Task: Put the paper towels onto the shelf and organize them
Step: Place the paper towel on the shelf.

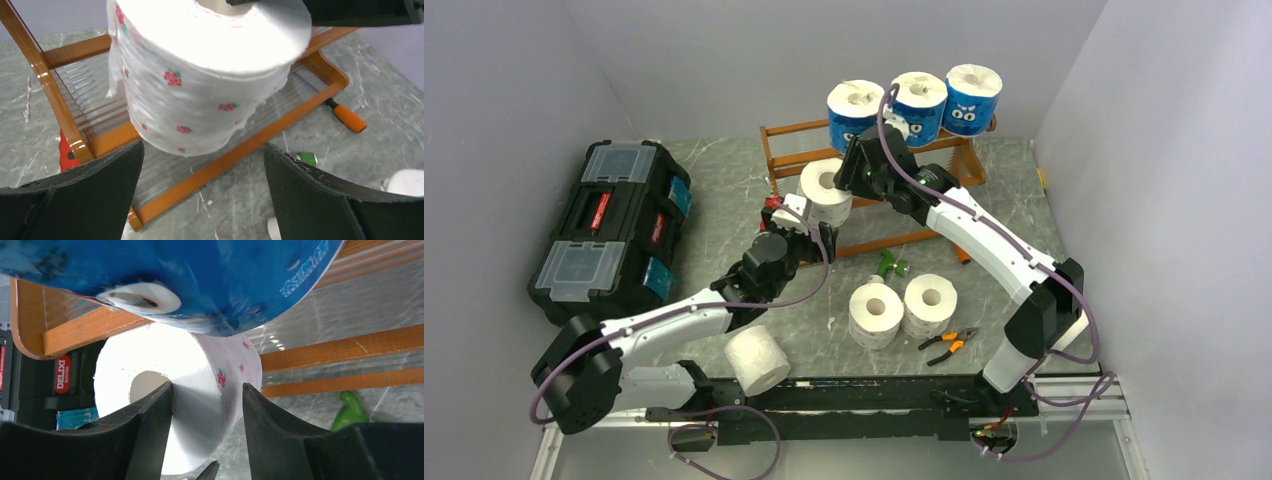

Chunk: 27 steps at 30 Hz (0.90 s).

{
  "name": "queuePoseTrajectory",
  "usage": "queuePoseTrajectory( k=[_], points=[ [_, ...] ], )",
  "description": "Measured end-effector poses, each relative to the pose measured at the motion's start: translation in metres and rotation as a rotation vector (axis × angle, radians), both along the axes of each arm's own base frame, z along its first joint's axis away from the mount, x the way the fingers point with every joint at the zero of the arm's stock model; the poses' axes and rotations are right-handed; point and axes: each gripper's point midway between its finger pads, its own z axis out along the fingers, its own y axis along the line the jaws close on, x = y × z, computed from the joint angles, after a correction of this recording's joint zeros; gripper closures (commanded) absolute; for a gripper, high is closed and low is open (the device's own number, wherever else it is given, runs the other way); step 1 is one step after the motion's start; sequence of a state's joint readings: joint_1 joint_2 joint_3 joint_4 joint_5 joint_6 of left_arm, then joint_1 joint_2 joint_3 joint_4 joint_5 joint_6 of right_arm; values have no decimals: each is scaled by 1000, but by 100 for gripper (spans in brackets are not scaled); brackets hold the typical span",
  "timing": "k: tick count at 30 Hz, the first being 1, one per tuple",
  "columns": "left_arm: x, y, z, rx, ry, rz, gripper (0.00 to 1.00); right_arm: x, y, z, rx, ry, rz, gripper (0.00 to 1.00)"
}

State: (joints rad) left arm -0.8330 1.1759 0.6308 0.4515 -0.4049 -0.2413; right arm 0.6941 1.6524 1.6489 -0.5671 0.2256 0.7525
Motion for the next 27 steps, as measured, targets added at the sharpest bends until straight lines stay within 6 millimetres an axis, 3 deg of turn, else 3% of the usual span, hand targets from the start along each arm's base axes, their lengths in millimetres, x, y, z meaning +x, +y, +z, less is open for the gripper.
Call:
queuePoseTrajectory(
  k=[9,17,27],
  points=[
    [19,-8,6,64,-56,36,5,-1,-1,-1,8,1,7,42],
    [24,-7,2,75,-50,61,7,-7,-10,1,12,-1,6,29],
    [30,-7,6,77,-51,89,7,-19,-27,13,39,-32,-3,25]
  ],
)
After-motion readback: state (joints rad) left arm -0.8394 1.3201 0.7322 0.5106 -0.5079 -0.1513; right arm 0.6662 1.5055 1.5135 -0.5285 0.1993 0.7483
